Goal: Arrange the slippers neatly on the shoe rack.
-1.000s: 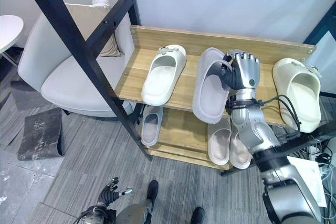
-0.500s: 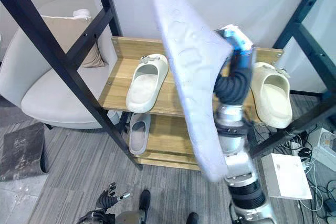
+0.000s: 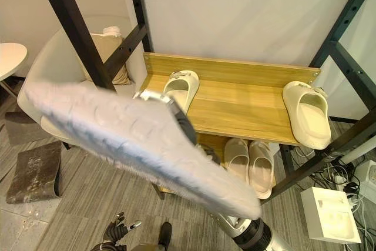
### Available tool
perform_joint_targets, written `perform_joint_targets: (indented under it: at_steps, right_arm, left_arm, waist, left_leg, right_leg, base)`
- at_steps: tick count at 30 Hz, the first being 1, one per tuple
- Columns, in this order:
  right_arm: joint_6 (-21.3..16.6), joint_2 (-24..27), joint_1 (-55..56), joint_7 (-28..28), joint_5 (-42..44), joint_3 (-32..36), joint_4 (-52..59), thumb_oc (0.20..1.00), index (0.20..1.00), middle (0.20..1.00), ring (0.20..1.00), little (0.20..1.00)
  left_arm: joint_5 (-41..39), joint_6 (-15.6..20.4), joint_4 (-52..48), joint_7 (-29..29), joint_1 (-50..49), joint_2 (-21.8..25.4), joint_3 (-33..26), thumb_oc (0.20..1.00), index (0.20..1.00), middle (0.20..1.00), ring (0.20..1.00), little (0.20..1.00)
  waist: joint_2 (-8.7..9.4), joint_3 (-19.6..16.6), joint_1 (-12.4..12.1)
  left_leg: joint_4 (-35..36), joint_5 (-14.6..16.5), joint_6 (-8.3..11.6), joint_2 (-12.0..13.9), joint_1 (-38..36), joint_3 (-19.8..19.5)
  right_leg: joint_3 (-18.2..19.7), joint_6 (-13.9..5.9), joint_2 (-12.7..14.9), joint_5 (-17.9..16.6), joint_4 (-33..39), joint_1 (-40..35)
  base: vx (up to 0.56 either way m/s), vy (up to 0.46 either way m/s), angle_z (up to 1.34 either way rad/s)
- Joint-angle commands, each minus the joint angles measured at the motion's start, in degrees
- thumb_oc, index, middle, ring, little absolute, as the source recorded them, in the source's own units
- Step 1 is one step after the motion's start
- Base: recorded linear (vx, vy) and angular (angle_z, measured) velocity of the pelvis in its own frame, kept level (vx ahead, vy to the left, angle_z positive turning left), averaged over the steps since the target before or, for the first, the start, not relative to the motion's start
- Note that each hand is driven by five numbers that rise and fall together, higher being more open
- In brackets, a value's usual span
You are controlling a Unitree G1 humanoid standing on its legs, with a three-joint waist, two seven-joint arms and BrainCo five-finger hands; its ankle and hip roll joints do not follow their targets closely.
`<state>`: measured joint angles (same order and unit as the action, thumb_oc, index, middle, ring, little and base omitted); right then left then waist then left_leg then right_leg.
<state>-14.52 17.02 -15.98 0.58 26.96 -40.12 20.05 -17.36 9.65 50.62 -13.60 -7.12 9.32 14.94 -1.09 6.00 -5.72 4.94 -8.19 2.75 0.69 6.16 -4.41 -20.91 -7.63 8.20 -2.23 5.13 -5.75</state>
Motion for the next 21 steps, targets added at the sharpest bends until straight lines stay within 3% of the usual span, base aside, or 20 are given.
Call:
perform_joint_targets:
  at_steps: [1,3,6,7,11,13,16,21]
  right_arm:
    - [-0.5,0.9,-0.9,-2.8,-2.7,-1.3,1.9,0.200,0.200,0.200,0.200,0.200]
    - [-0.1,1.8,0.0,-3.3,-6.6,-2.4,-0.7,0.200,0.200,0.200,0.200,0.200]
    - [0.2,4.4,0.3,-0.3,-24.6,-2.6,-8.3,0.200,0.200,0.200,0.200,0.200]
    - [-0.1,4.3,0.4,1.2,-27.1,-2.2,-9.3,0.200,0.200,0.200,0.200,0.200]
    - [0.3,8.0,-4.1,13.5,-50.2,0.7,-15.7,0.200,0.200,0.200,0.200,0.200]
    - [0.7,8.8,-5.2,16.8,-54.3,1.8,-17.2,0.200,0.200,0.200,0.200,0.200]
    - [5.5,12.5,-13.7,28.3,-68.3,4.4,-26.8,0.200,0.200,0.200,0.200,0.200]
    - [13.8,19.1,-20.7,38.4,-75.5,10.4,-35.5,0.200,0.200,0.200,0.200,0.200]
  left_arm:
    - [0.3,1.8,4.2,-0.5,4.6,0.5,-0.6,1.000,1.000,1.000,1.000,1.000]
    - [0.3,2.0,5.1,-0.3,4.7,0.2,-0.5,1.000,1.000,1.000,1.000,1.000]
    - [0.1,2.9,5.3,-0.2,5.2,-0.4,0.2,1.000,1.000,1.000,1.000,1.000]
    - [-0.1,3.1,5.2,-0.5,5.4,-0.5,0.3,1.000,1.000,1.000,1.000,1.000]
    - [-1.0,5.1,4.3,-1.9,7.2,-0.7,2.5,1.000,1.000,1.000,1.000,1.000]
    - [-1.4,5.7,3.2,-2.3,7.8,-0.6,3.2,1.000,1.000,1.000,1.000,1.000]
    - [-4.2,8.5,-2.2,-2.6,9.7,0.8,7.1,1.000,1.000,1.000,1.000,1.000]
    - [-8.6,10.4,-9.1,-2.3,9.6,3.3,8.0,1.000,1.000,1.000,1.000,1.000]
  waist:
    - [1.82,5.0,-1.9]
    - [1.96,5.7,-2.1]
    - [1.70,8.4,-2.6]
    - [1.64,9.1,-2.5]
    - [0.59,13.6,-2.9]
    - [0.25,14.9,-2.9]
    - [-1.23,19.2,-3.0]
    - [-1.96,19.1,-3.5]
  left_leg:
    - [-0.9,6.3,2.43,2.4,-5.7,-1.5]
    - [-1.2,6.3,2.53,2.3,-5.5,-1.9]
    - [-2.4,6.5,2.79,2.2,-4.3,-3.0]
    - [-2.9,6.2,2.69,1.9,-3.4,-3.3]
    - [-5.6,6.1,2.49,1.2,0.1,-4.5]
    - [-6.4,6.0,2.34,0.9,1.4,-4.7]
    - [-13.5,7.1,1.74,0.0,9.5,-4.8]
    - [-19.9,8.6,0.86,-1.4,18.5,-4.3]
  right_leg:
    - [-1.9,-0.08,1.2,2.0,-0.3,-0.1]
    - [-2.3,-0.06,1.2,2.1,-0.3,-0.2]
    - [-3.2,0.02,1.1,2.6,-0.8,0.1]
    - [-3.5,-0.04,1.3,2.5,-1.1,0.6]
    - [-3.9,0.00,2.0,2.9,-3.8,3.8]
    - [-3.9,0.00,2.4,2.7,-4.7,5.1]
    - [-2.8,0.25,4.8,3.6,-12.4,13.8]
    - [-0.3,0.29,7.3,5.1,-20.9,24.2]
  base:
    - [-0.02,-0.013,0.05]
    - [-0.02,-0.014,0.10]
    - [-0.09,-0.015,0.18]
    - [-0.12,-0.002,0.12]
    - [-0.15,0.015,0.18]
    - [-0.15,0.015,0.13]
    - [-0.30,0.077,0.08]
    - [-0.10,0.088,0.04]
